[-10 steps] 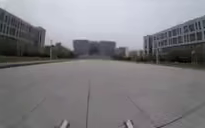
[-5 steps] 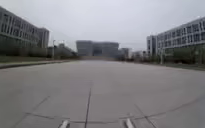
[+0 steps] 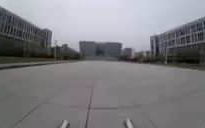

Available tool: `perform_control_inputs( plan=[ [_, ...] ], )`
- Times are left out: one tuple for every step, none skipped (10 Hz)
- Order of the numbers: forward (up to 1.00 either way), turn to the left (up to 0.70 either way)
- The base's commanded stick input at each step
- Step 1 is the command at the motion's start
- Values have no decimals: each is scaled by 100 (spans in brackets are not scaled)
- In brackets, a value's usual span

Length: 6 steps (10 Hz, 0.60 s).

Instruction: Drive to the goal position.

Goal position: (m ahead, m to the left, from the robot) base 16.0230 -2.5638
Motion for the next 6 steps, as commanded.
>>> perform_control_inputs(
  plan=[
    [100,-40],
    [100,-40],
    [100,-40],
    [100,-40],
    [100,-40],
    [100,-32]
  ],
)
